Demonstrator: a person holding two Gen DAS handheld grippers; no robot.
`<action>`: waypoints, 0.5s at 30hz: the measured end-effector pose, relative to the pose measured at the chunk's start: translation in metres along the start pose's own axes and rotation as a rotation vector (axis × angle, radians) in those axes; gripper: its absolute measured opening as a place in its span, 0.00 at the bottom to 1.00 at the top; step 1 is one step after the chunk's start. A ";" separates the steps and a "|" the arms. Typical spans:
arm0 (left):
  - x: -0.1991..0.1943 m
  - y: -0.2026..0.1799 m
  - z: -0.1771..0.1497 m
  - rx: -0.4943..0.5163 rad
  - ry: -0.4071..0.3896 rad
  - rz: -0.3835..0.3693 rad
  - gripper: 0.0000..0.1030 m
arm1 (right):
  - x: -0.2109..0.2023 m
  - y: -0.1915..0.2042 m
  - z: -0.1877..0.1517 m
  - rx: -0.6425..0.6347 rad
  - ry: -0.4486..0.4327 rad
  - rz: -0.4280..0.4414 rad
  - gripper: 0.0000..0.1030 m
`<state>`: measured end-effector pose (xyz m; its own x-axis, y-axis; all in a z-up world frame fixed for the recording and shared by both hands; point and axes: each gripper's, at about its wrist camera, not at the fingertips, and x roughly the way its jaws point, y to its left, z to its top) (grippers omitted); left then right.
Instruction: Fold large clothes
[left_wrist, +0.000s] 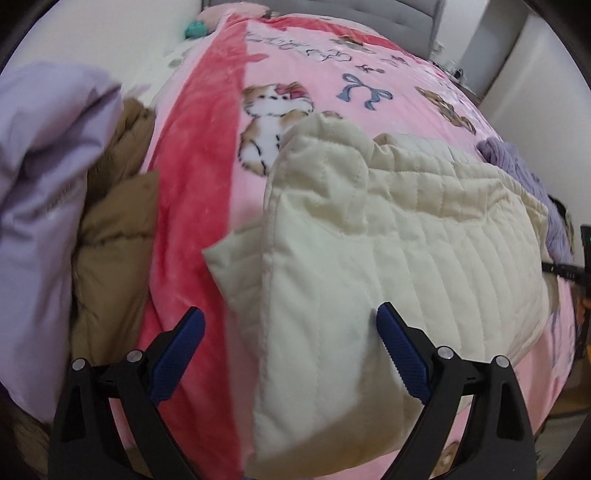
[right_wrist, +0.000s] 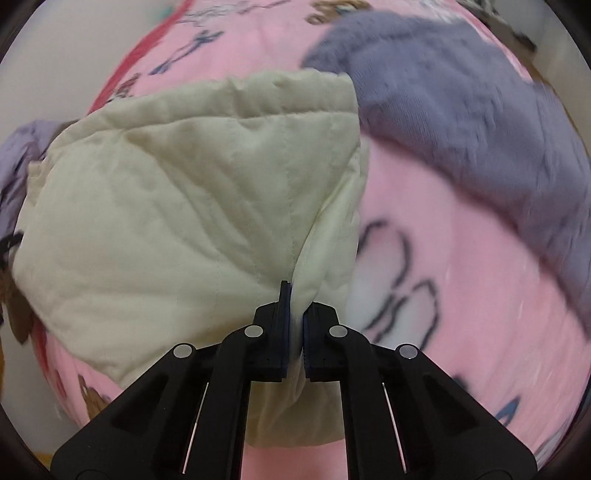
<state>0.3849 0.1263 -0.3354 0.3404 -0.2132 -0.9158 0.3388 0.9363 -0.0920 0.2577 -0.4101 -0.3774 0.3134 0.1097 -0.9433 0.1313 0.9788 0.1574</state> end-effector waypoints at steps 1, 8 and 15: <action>0.002 0.005 0.003 0.003 0.016 -0.016 0.91 | 0.001 0.001 0.000 -0.016 0.001 -0.012 0.05; 0.046 0.056 0.010 -0.181 0.236 -0.272 0.95 | 0.000 -0.004 0.012 -0.006 0.003 -0.020 0.27; 0.080 0.060 0.018 -0.206 0.296 -0.351 0.96 | -0.014 -0.018 0.034 -0.011 -0.069 -0.020 0.91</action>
<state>0.4476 0.1604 -0.4069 -0.0361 -0.4649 -0.8846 0.1980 0.8643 -0.4623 0.2826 -0.4348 -0.3571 0.3745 0.0780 -0.9239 0.1279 0.9826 0.1348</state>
